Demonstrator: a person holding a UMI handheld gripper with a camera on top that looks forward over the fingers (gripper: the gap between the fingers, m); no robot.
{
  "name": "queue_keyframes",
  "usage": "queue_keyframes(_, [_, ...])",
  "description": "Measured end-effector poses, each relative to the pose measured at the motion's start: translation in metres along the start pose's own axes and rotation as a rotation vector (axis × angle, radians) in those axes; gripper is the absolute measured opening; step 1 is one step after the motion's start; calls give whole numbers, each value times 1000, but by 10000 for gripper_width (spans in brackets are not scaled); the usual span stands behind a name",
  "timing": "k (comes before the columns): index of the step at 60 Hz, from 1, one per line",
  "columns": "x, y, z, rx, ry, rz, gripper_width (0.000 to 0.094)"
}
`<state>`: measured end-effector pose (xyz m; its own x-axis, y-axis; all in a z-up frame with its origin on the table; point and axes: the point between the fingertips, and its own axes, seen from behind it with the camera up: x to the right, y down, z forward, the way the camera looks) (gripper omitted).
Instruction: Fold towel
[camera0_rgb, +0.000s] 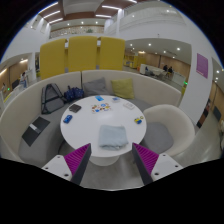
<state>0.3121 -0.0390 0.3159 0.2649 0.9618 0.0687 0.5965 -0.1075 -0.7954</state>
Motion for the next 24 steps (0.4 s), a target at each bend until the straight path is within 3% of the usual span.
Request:
queue_keyframes(10, [1,26,-51,-8,13,-19,869])
queue_keyframes(24, [15,49,-62,-35,38,-26,867])
